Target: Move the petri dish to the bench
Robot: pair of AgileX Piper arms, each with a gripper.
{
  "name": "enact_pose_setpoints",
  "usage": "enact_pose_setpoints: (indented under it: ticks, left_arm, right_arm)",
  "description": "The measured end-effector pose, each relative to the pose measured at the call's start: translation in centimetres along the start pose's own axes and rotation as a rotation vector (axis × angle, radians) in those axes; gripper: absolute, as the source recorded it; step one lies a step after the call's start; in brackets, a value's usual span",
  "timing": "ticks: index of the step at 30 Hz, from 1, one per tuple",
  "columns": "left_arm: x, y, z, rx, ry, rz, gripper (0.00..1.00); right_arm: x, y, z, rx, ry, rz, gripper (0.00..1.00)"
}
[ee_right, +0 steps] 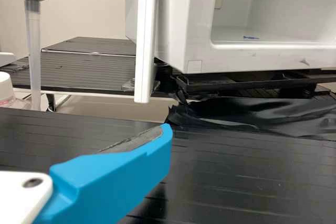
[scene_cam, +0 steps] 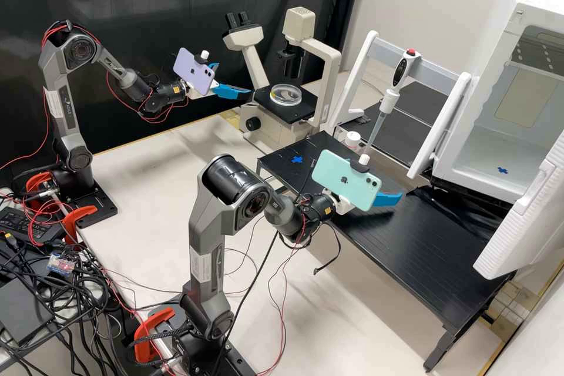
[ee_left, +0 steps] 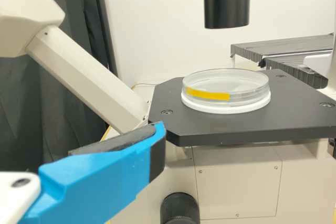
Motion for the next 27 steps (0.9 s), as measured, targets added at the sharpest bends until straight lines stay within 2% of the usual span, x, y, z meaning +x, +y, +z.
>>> enact_pose_setpoints:
  ticks: [16,19,22,25,27]
  left_arm:
    - [0.0,0.0,0.0,0.0,0.0,0.0,1.0]
    - [0.0,0.0,0.0,0.0,0.0,0.0,1.0]
    - [0.0,0.0,0.0,0.0,0.0,0.0,1.0]
    - [0.0,0.0,0.0,0.0,0.0,0.0,1.0]
    - [0.0,0.0,0.0,0.0,0.0,0.0,1.0]
  right_arm:
    - [-1.3,0.0,0.0,0.0,-0.004,-0.004,1.0]
    - [-2.5,-0.3,-0.9,-0.001,0.035,-0.006,1.0]
    - [-3.7,-0.6,-2.5,0.011,0.106,0.003,1.0]
    - [-4.8,-1.2,-4.6,-0.001,0.186,-0.001,1.0]
    - [-5.4,-2.0,-6.2,-0.023,0.242,-0.02,1.0]
